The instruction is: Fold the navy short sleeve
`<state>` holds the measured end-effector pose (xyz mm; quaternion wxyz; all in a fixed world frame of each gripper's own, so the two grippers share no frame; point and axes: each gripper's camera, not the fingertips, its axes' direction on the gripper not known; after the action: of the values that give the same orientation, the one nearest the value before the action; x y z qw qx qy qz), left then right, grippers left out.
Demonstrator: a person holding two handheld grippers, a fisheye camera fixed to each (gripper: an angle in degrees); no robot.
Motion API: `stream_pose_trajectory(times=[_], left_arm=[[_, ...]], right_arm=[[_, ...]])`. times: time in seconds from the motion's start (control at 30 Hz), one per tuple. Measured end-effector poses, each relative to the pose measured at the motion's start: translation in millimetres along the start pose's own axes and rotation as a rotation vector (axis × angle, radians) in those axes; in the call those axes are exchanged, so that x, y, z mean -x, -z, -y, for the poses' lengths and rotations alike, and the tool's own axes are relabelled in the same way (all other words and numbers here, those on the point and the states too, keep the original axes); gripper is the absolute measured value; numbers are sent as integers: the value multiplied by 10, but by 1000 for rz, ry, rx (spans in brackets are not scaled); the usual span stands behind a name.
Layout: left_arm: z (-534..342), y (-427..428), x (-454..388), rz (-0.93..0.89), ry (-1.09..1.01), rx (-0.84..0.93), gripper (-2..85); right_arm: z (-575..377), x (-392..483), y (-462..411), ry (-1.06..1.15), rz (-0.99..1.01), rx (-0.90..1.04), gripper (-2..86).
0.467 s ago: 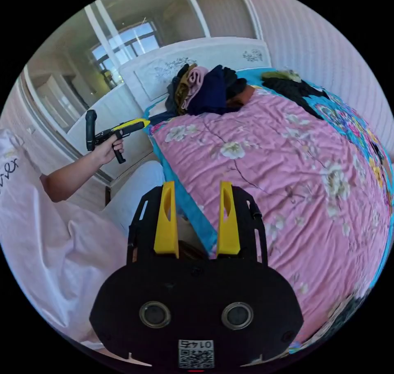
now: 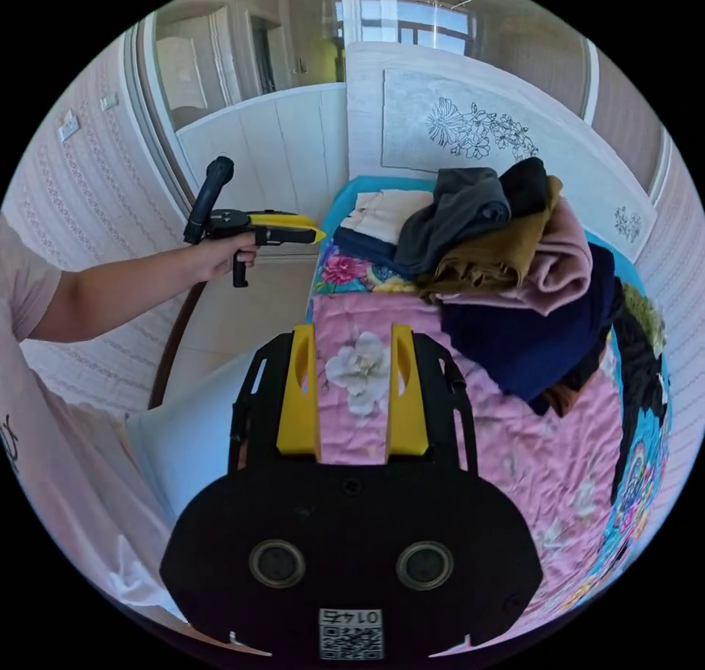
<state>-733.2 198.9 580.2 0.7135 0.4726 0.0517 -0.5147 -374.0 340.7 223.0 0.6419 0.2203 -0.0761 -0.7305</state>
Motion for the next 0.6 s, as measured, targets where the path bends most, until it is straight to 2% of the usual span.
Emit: stream_pose_trajectory(times=[0.17, 0.27, 0.33, 0.37, 0.43, 0.6], left_arm=[[552, -161, -56, -140, -100, -83, 112], [836, -463, -231, -164, -125, -43, 130], [966, -681, -298, -173, -105, 25, 119], [1024, -797, -321, -166, -85, 85, 83], [1068, -846, -319, -127, -58, 132, 26], [1023, -278, -215, -161, -15, -74, -8]], right_arm=[[713, -469, -186, -52, -212, -106, 142], [896, -750, -315, -149, -300, -139, 127], [975, -910, -486, -192, -255, -54, 94], [1007, -982, -593, -195, -224, 31, 61], [992, -1030, -610, -186, -198, 65, 48], [688, -1174, -153, -208, -90, -68, 35]])
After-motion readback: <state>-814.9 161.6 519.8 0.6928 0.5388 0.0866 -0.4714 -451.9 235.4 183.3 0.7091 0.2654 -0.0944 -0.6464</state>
